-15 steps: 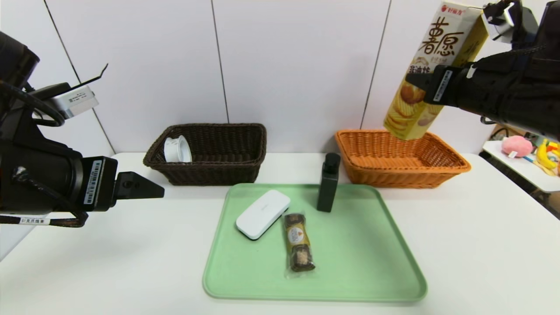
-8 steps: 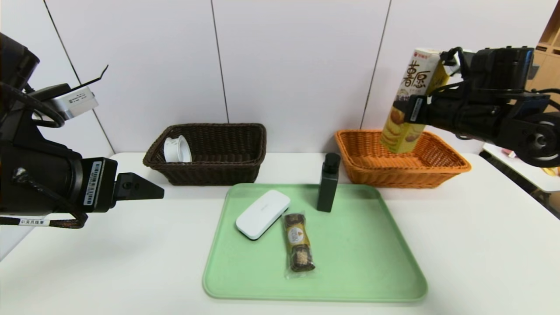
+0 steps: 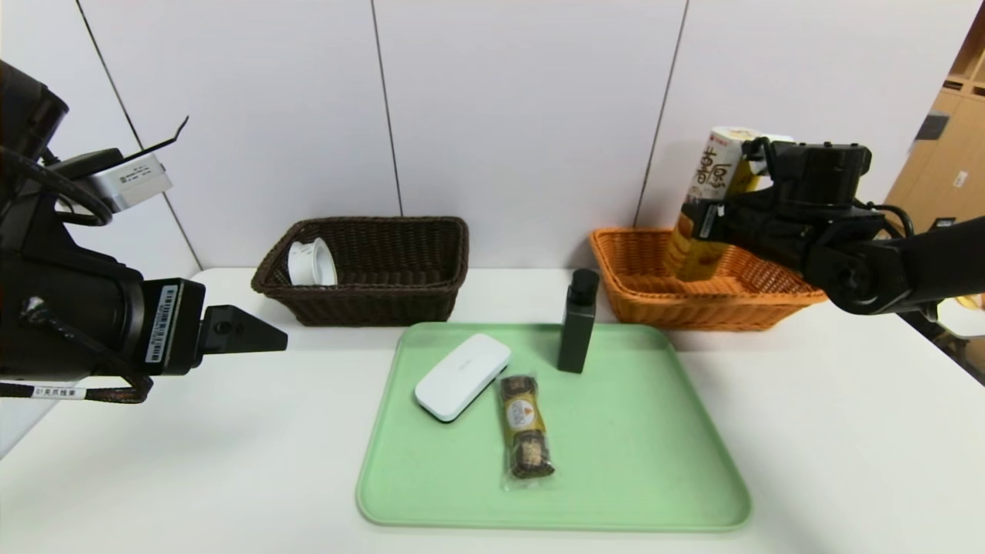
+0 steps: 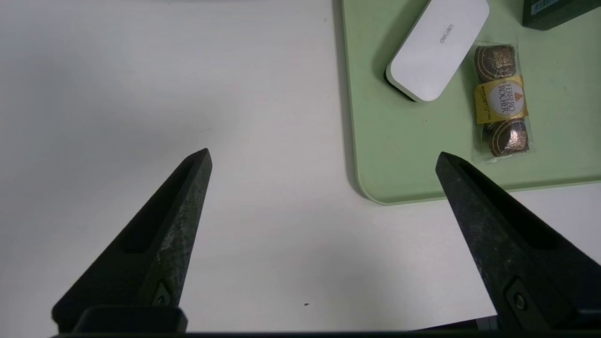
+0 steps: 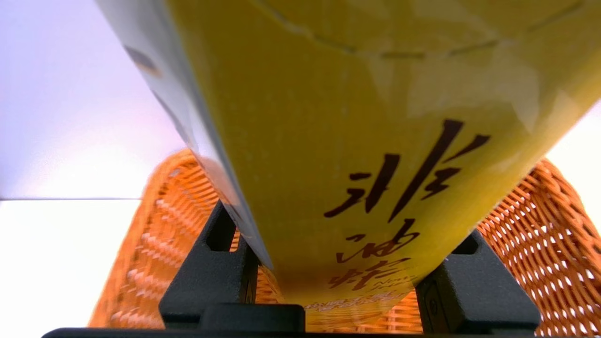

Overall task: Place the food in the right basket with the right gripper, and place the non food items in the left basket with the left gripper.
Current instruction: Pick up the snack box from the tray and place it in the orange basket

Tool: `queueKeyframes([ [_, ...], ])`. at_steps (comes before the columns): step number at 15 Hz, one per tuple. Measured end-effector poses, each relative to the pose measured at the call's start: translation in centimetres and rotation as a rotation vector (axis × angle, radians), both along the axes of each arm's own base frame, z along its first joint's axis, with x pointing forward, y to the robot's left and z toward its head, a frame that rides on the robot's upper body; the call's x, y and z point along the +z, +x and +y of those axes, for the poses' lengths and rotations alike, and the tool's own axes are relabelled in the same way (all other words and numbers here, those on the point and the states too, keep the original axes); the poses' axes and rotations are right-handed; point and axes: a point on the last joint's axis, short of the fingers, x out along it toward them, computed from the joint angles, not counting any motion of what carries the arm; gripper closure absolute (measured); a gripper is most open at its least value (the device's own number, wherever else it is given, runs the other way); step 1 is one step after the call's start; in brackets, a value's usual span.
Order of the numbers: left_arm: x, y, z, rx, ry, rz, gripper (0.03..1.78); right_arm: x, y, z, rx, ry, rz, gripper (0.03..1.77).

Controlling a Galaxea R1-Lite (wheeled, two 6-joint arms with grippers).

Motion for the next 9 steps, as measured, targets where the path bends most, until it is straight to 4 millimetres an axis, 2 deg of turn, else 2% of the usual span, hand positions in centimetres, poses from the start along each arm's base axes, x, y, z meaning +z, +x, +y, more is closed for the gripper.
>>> queueKeyframes([
  [2,-0.1,0.0,0.0,-0.001,0.001,0.003,0.12,-1.1,0.7,-0.3,-0.009,-0.005,0.012,0.93],
  [5,-0.1,0.1,0.0,0.000,0.002,0.004,0.12,-2.1,1.4,-0.5,-0.017,-0.007,-0.009,0.67],
  [9,-0.1,0.1,0.0,0.002,0.000,0.005,0.12,-2.4,1.6,-0.6,-0.024,-0.008,-0.002,0.43],
])
